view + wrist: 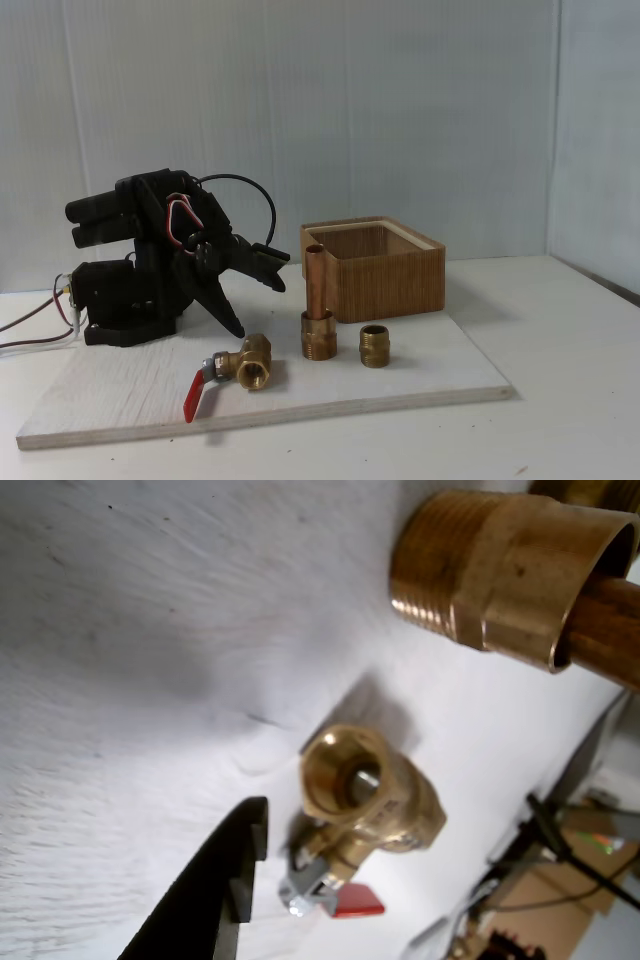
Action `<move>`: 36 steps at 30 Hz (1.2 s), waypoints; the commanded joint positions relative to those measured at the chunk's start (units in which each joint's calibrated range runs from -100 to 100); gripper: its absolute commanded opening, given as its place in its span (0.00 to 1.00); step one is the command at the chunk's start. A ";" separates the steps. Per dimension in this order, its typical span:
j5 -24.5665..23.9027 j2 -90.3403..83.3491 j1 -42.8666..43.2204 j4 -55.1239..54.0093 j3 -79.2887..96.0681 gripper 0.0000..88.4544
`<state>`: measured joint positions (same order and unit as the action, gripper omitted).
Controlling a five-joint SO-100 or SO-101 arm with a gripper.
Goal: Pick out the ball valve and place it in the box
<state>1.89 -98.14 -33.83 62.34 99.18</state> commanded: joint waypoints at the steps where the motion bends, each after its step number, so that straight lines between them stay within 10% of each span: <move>1: -0.23 -0.34 -0.49 0.12 0.46 0.46; 36: 0.24 -0.42 -0.93 -0.57 -24.18 0.46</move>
<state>1.94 -98.39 -34.35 62.42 81.84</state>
